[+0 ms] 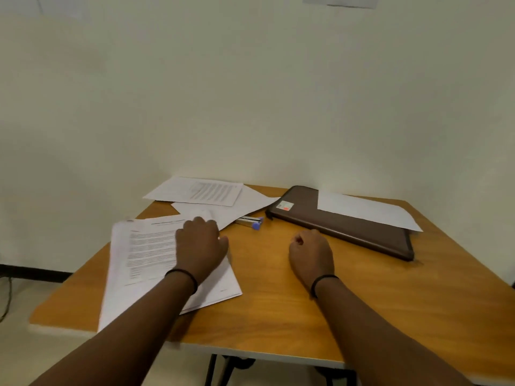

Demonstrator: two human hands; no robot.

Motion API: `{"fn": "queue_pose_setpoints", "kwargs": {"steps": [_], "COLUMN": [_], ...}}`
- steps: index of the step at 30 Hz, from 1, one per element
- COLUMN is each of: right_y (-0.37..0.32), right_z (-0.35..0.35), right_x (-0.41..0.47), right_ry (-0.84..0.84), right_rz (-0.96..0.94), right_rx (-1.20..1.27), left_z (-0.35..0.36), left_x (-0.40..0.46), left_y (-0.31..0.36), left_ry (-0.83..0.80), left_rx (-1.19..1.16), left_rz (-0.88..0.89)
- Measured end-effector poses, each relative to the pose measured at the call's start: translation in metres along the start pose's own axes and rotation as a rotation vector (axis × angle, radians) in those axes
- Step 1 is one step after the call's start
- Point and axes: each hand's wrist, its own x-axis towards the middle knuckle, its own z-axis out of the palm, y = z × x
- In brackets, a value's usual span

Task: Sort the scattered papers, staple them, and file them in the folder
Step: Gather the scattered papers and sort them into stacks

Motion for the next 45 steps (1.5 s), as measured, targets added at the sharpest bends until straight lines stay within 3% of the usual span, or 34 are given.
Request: {"fn": "queue_pose_setpoints", "kwargs": {"steps": [6, 10, 16, 19, 25, 32, 38, 45], "right_y": [0.066, 0.083, 0.103, 0.109, 0.106, 0.100, 0.096, 0.094], "right_z": [-0.031, -0.028, -0.014, -0.009, 0.002, -0.008, -0.012, -0.024], "right_x": [0.020, 0.050, 0.095, 0.107, 0.115, 0.101, 0.074, 0.044], "right_ry": [0.118, 0.002, -0.138, -0.185, -0.289, -0.120, 0.019, 0.154], "right_rz": [-0.022, -0.057, -0.023, 0.020, 0.050, 0.026, -0.028, -0.156], "right_rx": [-0.296, -0.427, -0.534, -0.631, -0.598, -0.682, -0.445, -0.400], "left_z": [0.034, 0.067, 0.093, 0.094, 0.101, 0.098, 0.092, 0.076], "left_x": [-0.006, -0.004, 0.003, 0.004, 0.005, 0.004, 0.002, -0.008], "left_y": [0.104, 0.139, 0.142, 0.144, 0.135, 0.140, 0.133, 0.131], "left_ry": [-0.098, -0.186, -0.366, -0.374, -0.375, -0.313, -0.231, -0.059], "left_rx": [-0.211, -0.158, -0.083, -0.098, -0.085, -0.121, -0.173, -0.275], "left_rz": [0.228, 0.379, 0.370, 0.360, 0.347, 0.338, 0.282, 0.242]}}
